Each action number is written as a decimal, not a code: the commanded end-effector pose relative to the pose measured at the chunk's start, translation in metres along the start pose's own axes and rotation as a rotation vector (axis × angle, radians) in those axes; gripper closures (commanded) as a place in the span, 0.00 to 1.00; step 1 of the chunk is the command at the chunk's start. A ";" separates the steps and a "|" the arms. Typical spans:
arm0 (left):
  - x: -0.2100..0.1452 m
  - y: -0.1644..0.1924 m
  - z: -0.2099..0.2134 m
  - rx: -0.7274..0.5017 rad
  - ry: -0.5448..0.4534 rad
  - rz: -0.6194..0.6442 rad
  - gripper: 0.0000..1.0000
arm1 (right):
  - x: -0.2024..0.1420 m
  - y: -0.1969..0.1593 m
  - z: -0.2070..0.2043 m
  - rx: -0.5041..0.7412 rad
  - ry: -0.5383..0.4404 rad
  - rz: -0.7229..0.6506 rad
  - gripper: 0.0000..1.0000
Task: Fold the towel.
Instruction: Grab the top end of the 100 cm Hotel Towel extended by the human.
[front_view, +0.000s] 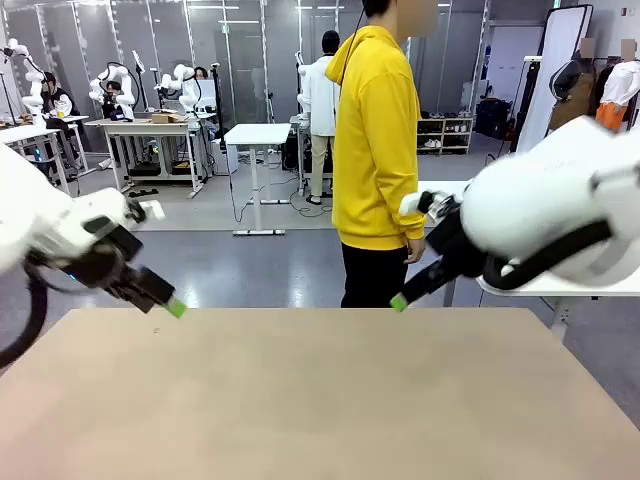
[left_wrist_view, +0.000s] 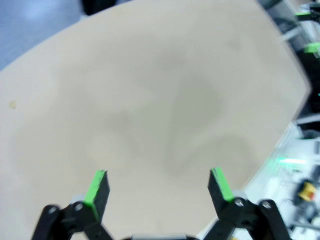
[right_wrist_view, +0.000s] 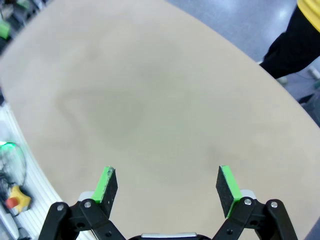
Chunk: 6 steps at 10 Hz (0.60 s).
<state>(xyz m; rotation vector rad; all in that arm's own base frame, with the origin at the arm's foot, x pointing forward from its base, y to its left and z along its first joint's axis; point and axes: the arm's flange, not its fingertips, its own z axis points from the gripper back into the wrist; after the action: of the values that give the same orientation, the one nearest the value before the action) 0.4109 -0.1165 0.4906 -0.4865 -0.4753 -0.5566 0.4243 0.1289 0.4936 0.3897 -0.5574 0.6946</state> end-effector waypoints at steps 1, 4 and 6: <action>-0.009 0.021 0.040 -0.231 -0.030 0.081 0.00 | -0.008 -0.033 0.037 0.160 -0.062 -0.138 0.00; -0.057 0.054 0.131 -0.426 -0.260 0.239 0.00 | -0.061 -0.078 0.123 0.360 -0.242 -0.312 0.00; -0.098 0.084 0.171 -0.513 -0.410 0.262 0.00 | -0.110 -0.101 0.164 0.451 -0.366 -0.483 0.00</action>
<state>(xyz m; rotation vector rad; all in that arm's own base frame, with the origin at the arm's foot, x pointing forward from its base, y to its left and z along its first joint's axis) 0.3436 0.0632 0.5593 -1.0898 -0.5967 -0.3188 0.3745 -0.0646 0.5520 0.9837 -0.6026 0.3526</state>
